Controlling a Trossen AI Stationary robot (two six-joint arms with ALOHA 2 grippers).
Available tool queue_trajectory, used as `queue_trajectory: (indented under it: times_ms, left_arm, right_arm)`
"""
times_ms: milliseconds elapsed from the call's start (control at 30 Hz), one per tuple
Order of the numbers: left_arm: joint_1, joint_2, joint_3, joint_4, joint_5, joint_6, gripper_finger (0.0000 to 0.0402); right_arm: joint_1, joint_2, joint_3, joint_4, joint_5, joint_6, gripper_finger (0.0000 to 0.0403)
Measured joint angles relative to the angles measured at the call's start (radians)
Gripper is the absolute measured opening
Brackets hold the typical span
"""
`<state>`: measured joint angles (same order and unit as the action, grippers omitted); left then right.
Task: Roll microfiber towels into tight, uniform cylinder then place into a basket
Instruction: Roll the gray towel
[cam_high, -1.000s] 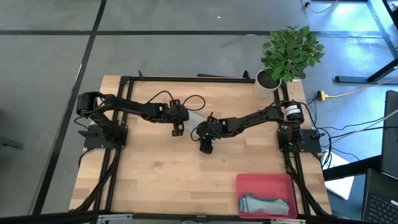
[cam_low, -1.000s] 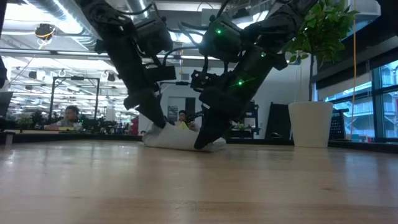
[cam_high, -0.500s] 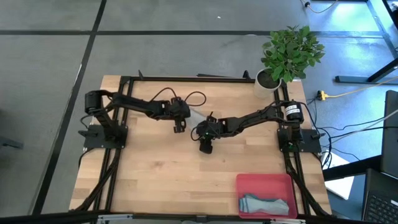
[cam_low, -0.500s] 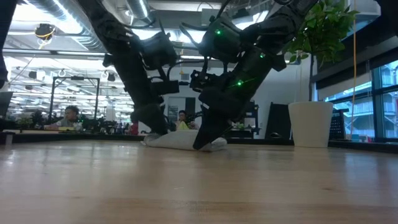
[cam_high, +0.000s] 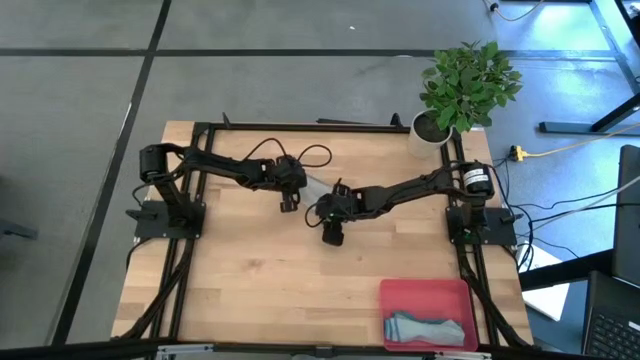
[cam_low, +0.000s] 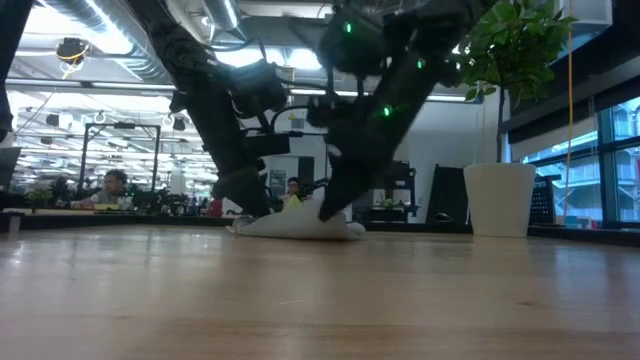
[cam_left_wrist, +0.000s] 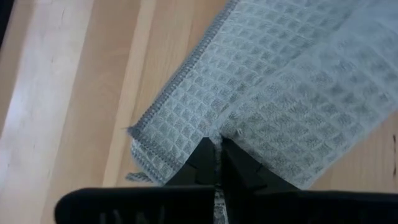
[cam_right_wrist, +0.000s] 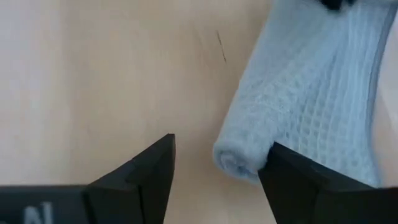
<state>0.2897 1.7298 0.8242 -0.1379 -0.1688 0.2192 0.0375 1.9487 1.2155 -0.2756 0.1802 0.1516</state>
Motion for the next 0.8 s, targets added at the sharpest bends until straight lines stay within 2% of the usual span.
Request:
queue_trajectory:
  times_ms: [200,333,467,700,800]
  left_arm:
    - [0.000,0.001,0.000,-0.006,0.006,0.000,0.0000]
    - [0.000,0.001,-0.001,-0.013,0.003,-0.003,0.0000]
    - [0.000,0.002,-0.001,-0.012,0.003,-0.002,0.0000]
    - [0.000,0.002,-0.002,-0.012,0.005,-0.003,0.0000]
    - [0.000,0.002,-0.002,-0.012,0.005,-0.004,0.0000]
  right_arm:
    - [0.035,-0.032,0.046,-0.023,0.012,-0.030,0.0218]
    - [0.063,-0.055,0.069,-0.025,0.061,-0.029,0.0218]
    - [0.075,-0.055,0.069,-0.010,0.025,-0.042,0.0218]
    - [0.047,-0.005,0.071,0.010,0.007,-0.107,0.0218]
    - [0.016,0.014,0.071,0.007,0.058,-0.132,0.0218]
